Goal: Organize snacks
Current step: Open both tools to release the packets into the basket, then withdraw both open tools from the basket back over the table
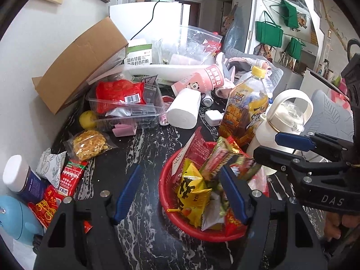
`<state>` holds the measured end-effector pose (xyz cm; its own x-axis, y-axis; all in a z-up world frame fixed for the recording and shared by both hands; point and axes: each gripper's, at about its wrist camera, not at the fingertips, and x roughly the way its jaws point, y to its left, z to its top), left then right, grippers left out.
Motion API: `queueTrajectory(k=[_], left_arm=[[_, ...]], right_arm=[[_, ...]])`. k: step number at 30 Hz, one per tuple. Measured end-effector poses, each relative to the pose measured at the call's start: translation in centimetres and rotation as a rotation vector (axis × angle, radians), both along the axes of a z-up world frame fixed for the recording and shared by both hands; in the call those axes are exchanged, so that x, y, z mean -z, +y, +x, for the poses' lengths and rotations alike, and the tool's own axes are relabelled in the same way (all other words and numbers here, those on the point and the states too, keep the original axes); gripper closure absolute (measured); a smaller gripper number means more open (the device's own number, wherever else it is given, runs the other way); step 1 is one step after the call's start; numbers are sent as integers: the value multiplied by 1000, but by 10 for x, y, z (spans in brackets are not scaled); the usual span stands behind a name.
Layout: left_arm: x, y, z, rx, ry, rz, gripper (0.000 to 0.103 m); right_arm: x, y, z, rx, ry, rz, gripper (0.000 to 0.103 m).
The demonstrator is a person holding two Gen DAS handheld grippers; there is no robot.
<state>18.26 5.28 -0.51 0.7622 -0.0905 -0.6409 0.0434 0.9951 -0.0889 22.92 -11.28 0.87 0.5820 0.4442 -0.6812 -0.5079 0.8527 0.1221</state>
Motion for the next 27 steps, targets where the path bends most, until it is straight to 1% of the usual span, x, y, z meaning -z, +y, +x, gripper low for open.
queueTrajectory(k=[3, 9, 12, 22, 27], left_arm=[[-8, -5, -3, 8, -16, 7, 32], [-23, -13, -10, 26, -33, 6, 32], [-32, -17, -16, 32, -52, 13, 32], [-64, -29, -48, 56, -123, 16, 32], [-73, -35, -68, 73, -136, 23, 32]], right_arm=[[-8, -5, -5, 12, -22, 2, 38], [-25, -15, -16, 27, -55, 5, 37], [-34, -20, -24, 33, -75, 10, 35], [-69, -40, -60, 68, -159, 36, 31], [-80, -49, -82, 87, -194, 39, 25]])
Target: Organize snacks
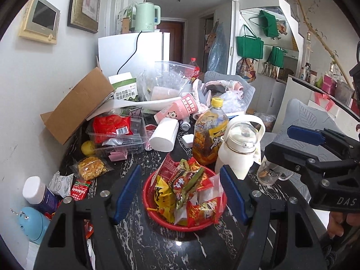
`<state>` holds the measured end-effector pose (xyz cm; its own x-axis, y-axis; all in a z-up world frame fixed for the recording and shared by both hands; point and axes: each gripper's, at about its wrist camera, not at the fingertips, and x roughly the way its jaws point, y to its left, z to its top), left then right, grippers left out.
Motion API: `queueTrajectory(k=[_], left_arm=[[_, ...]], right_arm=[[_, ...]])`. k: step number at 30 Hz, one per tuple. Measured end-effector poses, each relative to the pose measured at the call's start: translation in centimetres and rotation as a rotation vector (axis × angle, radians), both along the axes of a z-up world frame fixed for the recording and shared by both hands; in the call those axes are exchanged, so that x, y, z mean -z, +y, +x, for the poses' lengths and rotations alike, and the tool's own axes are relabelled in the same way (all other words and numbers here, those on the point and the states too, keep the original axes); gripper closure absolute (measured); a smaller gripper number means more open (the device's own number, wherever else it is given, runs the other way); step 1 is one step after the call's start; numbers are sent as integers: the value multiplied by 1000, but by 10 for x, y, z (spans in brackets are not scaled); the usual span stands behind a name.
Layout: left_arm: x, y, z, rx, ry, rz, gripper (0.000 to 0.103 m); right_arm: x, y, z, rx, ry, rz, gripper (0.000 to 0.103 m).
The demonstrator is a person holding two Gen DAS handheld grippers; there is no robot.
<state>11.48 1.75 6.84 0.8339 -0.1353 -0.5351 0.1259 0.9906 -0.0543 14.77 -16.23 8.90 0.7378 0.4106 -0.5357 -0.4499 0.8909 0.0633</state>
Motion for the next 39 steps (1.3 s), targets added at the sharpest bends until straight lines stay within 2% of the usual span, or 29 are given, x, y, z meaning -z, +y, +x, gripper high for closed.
queueTrajectory(k=[7, 12, 15, 27, 34, 39], left_arm=[[-5, -3, -29, 12, -7, -14, 30], [-4, -7, -51, 21, -6, -14, 30], [-3, -10, -64, 21, -2, -8, 30], [14, -23, -100, 21, 37, 6, 30], [28, -27, -109, 22, 62, 3, 30], [33, -29, -112, 24, 72, -12, 30]], right_arm=[[-9, -14, -40, 41, -47, -14, 14], [-8, -26, -66, 64, -51, -7, 13], [-5, -32, -82, 75, -52, 4, 8], [24, -47, -123, 126, 14, 18, 8], [50, -54, -132, 131, 86, 29, 8], [56, -57, -133, 127, 104, 33, 8]])
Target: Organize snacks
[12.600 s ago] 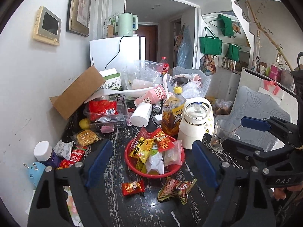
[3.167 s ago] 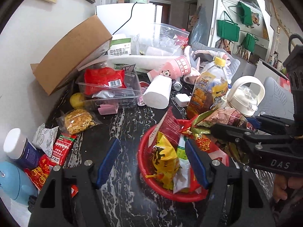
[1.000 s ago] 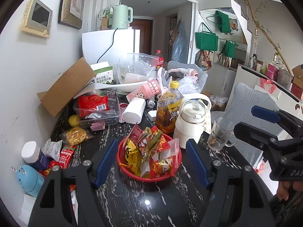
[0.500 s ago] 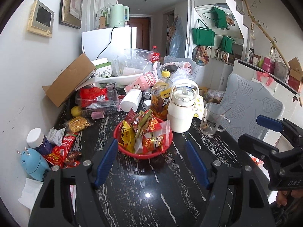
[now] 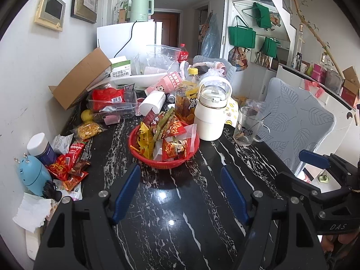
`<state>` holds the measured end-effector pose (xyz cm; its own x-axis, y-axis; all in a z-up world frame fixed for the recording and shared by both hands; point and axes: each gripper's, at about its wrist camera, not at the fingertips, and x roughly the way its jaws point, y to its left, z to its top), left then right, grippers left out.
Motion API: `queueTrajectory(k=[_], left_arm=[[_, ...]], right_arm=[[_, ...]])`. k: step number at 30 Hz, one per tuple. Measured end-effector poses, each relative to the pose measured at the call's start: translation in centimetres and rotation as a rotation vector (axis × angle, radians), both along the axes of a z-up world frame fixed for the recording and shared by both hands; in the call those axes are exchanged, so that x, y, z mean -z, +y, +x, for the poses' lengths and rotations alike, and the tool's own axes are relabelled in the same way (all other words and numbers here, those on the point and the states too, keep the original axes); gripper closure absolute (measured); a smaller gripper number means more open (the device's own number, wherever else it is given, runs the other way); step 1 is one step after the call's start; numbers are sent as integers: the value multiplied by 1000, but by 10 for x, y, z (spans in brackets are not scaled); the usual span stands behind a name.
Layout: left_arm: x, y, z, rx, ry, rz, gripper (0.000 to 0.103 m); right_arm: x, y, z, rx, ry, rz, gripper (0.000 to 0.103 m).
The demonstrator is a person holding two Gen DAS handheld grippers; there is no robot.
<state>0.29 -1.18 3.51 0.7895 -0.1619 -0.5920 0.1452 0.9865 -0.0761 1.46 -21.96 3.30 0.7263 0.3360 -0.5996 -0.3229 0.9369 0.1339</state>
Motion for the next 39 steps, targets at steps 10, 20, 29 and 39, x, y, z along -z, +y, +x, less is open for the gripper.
queueTrajectory(k=[10, 20, 29, 39], left_arm=[[3, 3, 0, -23, 17, -21, 30], [2, 7, 4, -37, 15, -19, 30], [1, 6, 7, -37, 24, -22, 30], [0, 2, 7, -47, 13, -6, 30]], right_arm=[[-4, 3, 5, -22, -9, 0, 8], [-5, 7, 12, -42, -5, -2, 8], [-5, 8, 16, -51, -9, -2, 8], [-3, 5, 18, -54, -4, -2, 8]])
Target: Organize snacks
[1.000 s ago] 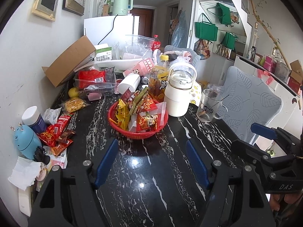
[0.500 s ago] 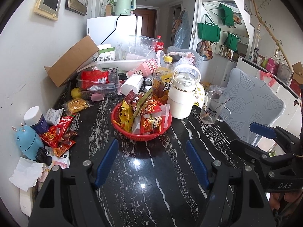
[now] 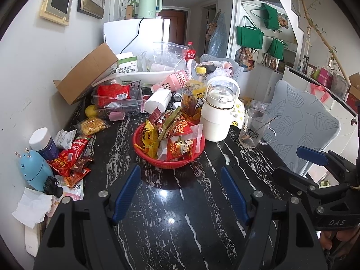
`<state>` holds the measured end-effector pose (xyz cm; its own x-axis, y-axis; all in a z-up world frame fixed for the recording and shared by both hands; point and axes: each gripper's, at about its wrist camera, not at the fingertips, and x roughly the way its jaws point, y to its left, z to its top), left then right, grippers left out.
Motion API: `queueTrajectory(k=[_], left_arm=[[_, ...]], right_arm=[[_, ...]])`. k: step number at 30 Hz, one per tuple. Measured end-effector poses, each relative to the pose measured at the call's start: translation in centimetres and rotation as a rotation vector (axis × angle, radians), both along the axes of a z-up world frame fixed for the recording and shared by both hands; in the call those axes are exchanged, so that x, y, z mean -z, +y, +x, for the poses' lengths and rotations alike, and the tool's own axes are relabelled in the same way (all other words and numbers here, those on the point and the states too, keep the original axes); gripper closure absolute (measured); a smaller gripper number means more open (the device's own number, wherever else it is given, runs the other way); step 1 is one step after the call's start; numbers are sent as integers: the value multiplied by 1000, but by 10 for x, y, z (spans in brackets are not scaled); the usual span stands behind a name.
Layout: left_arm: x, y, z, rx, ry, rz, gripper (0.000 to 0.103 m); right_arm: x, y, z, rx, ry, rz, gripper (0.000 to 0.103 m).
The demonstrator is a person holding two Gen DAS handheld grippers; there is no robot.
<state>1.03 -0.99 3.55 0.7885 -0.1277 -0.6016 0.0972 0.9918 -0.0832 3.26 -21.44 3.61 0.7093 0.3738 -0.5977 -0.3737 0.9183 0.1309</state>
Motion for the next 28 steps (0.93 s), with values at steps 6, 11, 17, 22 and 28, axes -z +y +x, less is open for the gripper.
queueTrajectory(k=[6, 11, 17, 22, 28], left_arm=[[1, -1, 0, -2, 3, 5, 30], [2, 0, 0, -3, 6, 7, 30], [3, 1, 1, -5, 17, 4, 30], [6, 2, 2, -9, 28, 12, 30], [7, 3, 2, -16, 30, 14, 30]], right_arm=[[4, -2, 1, 7, 9, -7, 8], [4, -2, 2, 13, 11, -10, 8], [4, -2, 2, 12, 11, -10, 8], [5, 0, 2, 14, 17, -16, 8], [7, 1, 3, 15, 23, -17, 8]])
